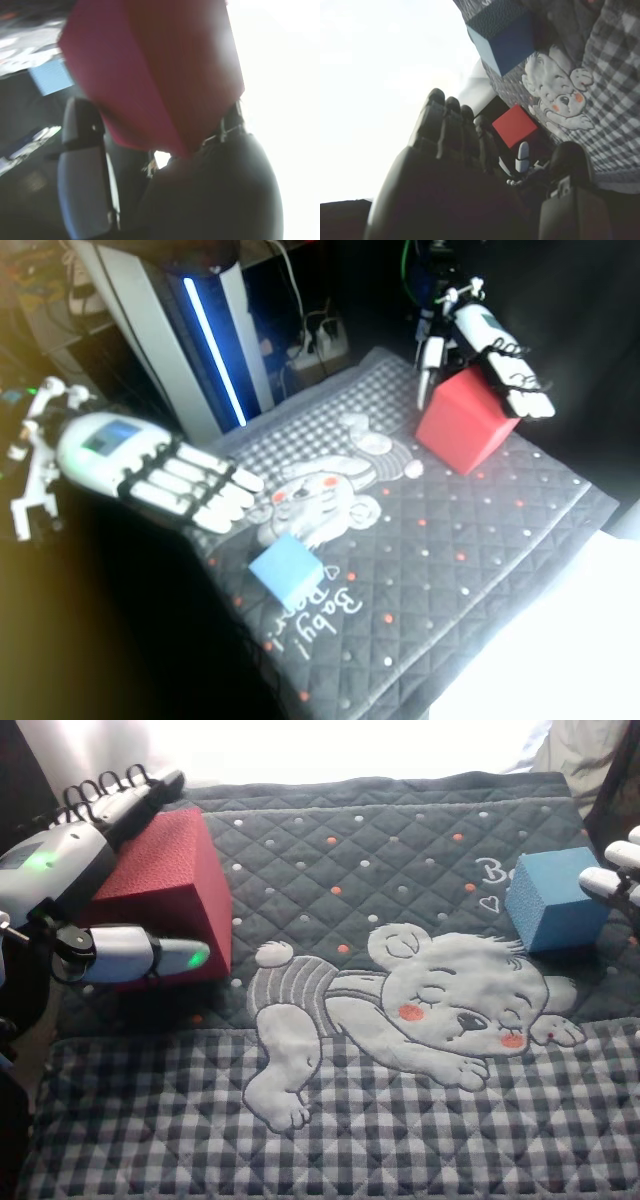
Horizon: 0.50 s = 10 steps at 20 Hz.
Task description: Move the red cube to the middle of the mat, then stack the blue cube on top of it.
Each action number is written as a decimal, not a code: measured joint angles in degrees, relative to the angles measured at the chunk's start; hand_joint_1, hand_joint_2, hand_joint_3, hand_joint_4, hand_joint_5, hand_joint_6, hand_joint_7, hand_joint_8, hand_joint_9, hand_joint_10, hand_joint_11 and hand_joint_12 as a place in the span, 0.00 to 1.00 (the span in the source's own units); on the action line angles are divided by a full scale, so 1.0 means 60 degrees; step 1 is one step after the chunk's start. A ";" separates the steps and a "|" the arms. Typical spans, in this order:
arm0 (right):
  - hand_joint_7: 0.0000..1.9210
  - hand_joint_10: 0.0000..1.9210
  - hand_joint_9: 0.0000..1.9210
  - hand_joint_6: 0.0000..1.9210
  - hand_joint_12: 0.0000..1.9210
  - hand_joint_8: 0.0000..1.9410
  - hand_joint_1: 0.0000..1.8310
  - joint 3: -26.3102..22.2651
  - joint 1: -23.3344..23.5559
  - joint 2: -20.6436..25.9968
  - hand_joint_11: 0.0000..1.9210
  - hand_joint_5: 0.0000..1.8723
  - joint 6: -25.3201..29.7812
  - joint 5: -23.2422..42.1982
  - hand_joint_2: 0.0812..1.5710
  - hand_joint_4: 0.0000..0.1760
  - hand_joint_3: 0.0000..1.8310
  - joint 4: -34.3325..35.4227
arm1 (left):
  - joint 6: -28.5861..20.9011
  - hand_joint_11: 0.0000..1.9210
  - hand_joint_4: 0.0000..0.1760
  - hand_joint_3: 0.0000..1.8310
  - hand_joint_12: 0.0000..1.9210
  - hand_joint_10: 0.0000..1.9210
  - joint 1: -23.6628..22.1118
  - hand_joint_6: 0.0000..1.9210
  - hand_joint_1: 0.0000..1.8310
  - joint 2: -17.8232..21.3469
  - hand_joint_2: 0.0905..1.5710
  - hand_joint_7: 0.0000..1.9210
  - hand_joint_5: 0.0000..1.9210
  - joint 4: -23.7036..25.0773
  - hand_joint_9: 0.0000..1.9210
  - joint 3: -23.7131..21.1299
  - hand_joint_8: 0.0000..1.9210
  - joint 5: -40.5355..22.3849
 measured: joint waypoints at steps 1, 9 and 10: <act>0.00 0.00 0.00 0.00 0.00 0.00 0.22 0.0004 0.0000 -0.0004 0.00 0.00 0.0000 -0.0015 0.75 0.22 0.00 0.0007 | -0.0011 0.00 0.66 0.00 0.00 0.00 -0.0062 0.00 0.58 -0.0066 0.53 0.00 0.00 -0.0011 0.00 0.0004 0.00 0.0007; 0.00 0.00 0.00 0.00 0.00 0.00 0.19 0.0004 0.0000 -0.0040 0.00 0.00 0.0000 -0.0011 0.76 0.29 0.00 0.0044 | -0.0018 0.00 0.59 0.00 0.00 0.00 -0.0120 0.00 0.56 -0.0073 0.55 0.00 0.00 0.0095 0.00 -0.0208 0.00 -0.0127; 0.00 0.00 0.00 0.00 0.00 0.00 0.21 0.0004 -0.0004 -0.0040 0.00 0.00 0.0000 -0.0011 0.76 0.29 0.00 0.0055 | -0.0033 0.00 0.55 0.00 0.00 0.00 -0.0076 0.00 0.55 -0.0004 0.55 0.00 0.00 0.0186 0.00 -0.0375 0.00 -0.0273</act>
